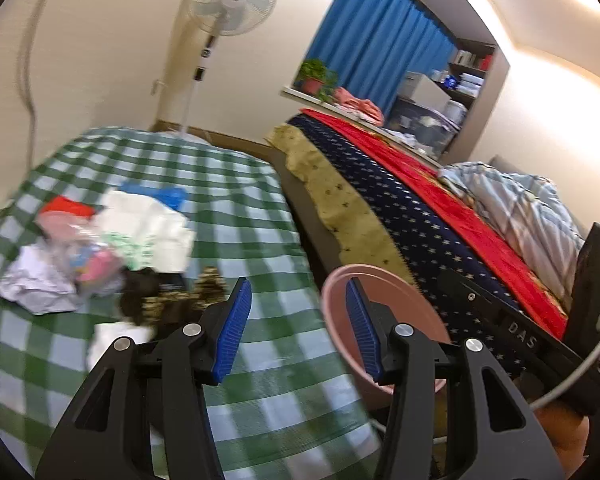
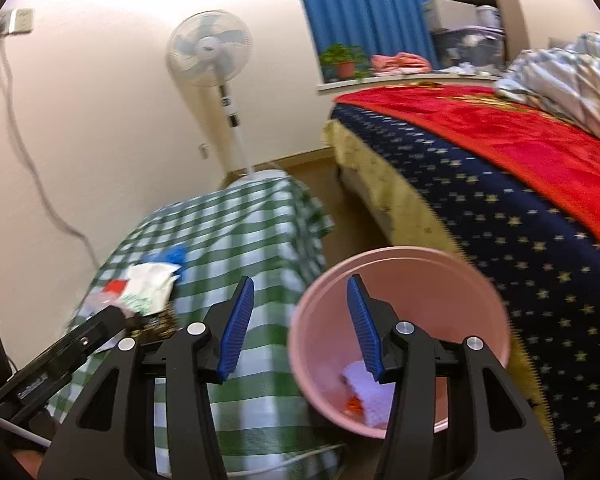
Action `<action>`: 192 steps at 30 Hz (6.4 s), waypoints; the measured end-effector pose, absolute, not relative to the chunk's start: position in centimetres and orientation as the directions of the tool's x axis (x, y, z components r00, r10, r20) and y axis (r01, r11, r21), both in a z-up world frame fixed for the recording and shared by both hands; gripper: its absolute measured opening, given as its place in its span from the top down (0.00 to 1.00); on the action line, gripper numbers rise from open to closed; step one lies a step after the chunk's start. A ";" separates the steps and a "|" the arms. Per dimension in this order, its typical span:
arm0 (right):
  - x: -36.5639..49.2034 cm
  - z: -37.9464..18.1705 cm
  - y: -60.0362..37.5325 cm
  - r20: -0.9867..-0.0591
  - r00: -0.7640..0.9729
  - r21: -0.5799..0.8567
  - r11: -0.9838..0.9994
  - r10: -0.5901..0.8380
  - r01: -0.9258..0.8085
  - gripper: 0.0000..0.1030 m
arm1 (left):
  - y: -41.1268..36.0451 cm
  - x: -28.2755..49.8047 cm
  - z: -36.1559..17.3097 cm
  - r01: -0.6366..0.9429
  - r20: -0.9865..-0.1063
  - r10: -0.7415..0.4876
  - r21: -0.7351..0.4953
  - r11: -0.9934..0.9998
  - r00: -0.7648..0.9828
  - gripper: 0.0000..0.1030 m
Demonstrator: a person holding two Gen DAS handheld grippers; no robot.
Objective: Collect trash
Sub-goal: 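Grasp the white tissue with left tool while right tool grasps dark cloth, then carry the tissue and cloth over the pink bin and release both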
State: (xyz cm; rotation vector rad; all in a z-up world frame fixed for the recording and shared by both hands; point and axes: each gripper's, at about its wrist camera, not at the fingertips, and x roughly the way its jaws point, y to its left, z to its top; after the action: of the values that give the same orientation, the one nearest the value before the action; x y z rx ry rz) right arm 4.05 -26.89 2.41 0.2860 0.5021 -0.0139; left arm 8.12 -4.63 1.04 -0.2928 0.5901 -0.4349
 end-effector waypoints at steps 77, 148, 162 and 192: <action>5.9 -3.1 -15.2 -0.630 0.685 0.261 0.930 0.366 -0.257 0.97 | 2.2 7.8 -4.4 -0.040 -0.710 -0.131 -0.218 0.975 0.692 0.80; 4.2 3.5 -33.9 -0.511 0.839 0.107 0.954 -0.188 0.279 0.96 | -17.6 11.4 -2.2 0.496 -0.538 -0.537 -0.237 0.836 0.649 0.80; 5.1 2.5 -35.7 -0.552 0.817 0.171 0.935 -0.169 0.309 0.62 | -19.9 13.1 -3.3 0.506 -0.564 -0.578 -0.300 0.809 0.590 0.62; 2.6 5.0 -30.2 -0.472 0.881 0.233 0.960 -0.026 0.154 0.56 | -10.6 8.0 0.9 0.391 -0.520 -0.457 -0.240 0.889 0.721 0.58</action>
State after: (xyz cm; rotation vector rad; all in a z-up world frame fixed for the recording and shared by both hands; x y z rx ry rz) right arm 2.63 -30.18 4.98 0.2693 0.4850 -0.0948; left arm 8.03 -10.64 0.87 -0.1158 0.6046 -0.4693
